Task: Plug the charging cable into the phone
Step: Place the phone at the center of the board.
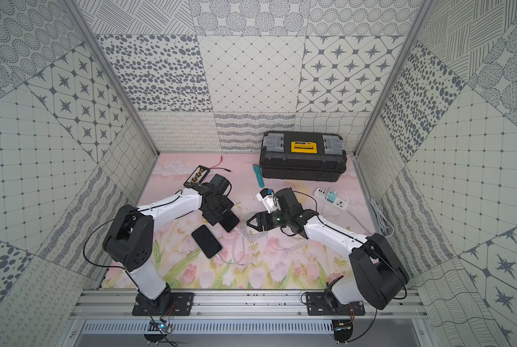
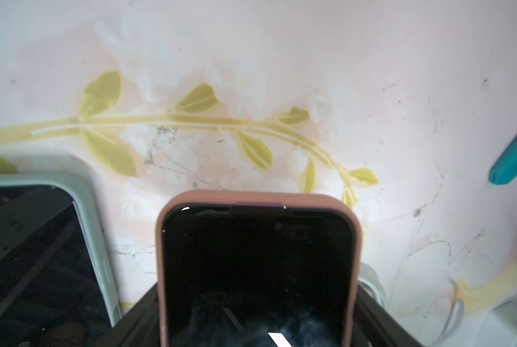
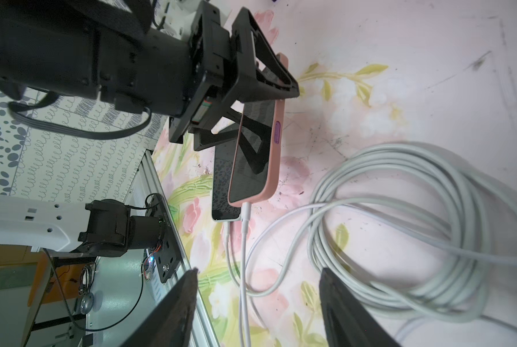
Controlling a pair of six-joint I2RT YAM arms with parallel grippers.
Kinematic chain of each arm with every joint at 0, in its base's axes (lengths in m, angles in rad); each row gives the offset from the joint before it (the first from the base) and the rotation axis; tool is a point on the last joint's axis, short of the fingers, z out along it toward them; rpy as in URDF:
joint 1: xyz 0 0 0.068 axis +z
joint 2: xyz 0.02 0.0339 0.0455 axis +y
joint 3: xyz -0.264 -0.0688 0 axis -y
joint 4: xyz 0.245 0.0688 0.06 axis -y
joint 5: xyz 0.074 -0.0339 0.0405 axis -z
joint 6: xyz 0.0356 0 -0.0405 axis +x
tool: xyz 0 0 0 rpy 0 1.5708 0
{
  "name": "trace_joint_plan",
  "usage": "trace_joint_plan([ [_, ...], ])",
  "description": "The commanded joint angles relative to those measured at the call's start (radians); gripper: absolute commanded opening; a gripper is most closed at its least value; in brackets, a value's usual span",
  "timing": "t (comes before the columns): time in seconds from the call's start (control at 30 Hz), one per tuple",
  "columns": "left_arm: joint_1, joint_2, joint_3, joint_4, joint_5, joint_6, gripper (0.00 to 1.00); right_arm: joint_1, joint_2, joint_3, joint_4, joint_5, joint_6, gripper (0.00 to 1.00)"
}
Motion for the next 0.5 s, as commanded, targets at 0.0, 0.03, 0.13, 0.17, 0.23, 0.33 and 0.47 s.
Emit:
trace_joint_plan([
  [0.0,0.017,0.062,0.031,-0.099,-0.013,0.063,0.27,-0.006,-0.04,-0.022,-0.008,0.018,-0.021,0.68],
  [0.03,0.019,0.075,0.034,-0.098,-0.006,0.065,0.33,-0.008,-0.044,-0.025,-0.009,0.018,-0.021,0.68],
  [0.13,0.018,0.1,0.039,-0.098,-0.001,0.07,0.46,-0.01,-0.05,-0.027,-0.015,0.017,-0.019,0.68],
  [0.17,0.019,0.105,0.04,-0.099,-0.001,0.071,0.51,-0.011,-0.054,-0.028,-0.018,0.016,-0.02,0.69],
  [0.23,0.019,0.11,0.04,-0.098,0.004,0.074,0.59,-0.012,-0.062,-0.029,-0.021,0.017,-0.023,0.69],
  [0.33,0.02,0.111,0.035,-0.09,0.01,0.079,0.76,-0.014,-0.066,-0.027,-0.029,0.014,-0.026,0.68],
  [0.47,0.023,0.126,0.022,-0.069,0.031,0.091,0.93,-0.024,-0.07,-0.016,-0.049,0.017,-0.036,0.68],
])
